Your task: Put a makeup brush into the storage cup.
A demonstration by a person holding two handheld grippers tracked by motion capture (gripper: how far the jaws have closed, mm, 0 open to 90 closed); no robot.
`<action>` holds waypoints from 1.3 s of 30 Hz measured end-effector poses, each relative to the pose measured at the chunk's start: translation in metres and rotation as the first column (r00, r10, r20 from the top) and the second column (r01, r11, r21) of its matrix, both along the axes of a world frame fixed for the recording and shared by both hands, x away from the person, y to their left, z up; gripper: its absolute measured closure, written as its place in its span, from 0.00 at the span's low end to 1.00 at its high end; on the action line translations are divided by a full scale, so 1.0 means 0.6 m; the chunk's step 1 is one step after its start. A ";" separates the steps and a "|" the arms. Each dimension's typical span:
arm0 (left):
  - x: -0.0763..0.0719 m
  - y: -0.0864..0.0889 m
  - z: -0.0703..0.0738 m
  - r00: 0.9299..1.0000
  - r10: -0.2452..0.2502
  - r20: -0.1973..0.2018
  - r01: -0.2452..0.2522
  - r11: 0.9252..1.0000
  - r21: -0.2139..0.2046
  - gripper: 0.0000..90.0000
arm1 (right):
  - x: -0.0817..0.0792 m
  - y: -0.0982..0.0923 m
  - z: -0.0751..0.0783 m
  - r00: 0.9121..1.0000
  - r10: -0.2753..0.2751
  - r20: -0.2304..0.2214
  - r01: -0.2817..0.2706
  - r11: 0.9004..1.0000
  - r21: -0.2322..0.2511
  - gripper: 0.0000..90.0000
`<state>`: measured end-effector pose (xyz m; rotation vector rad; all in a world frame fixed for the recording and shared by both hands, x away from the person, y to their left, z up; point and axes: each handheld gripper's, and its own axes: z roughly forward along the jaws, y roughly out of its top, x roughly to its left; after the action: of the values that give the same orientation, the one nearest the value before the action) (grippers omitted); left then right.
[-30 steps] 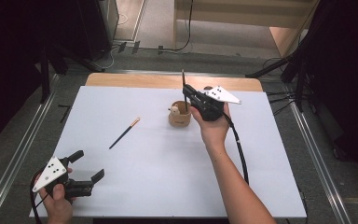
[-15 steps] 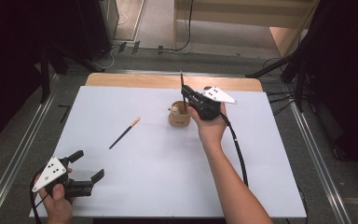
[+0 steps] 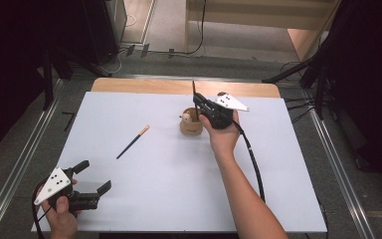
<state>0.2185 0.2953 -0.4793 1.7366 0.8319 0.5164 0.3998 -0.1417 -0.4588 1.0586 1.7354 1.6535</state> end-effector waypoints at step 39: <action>0.001 0.003 0.000 1.000 0.005 -0.002 -0.005 1.000 -0.006 0.00 | -0.001 0.006 -0.058 0.990 -0.033 -0.140 0.021 0.996 -0.087 0.94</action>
<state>0.2192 0.2973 -0.4796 1.7302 0.8380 0.5154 0.3994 -0.1384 -0.4933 1.1781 1.8553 1.5057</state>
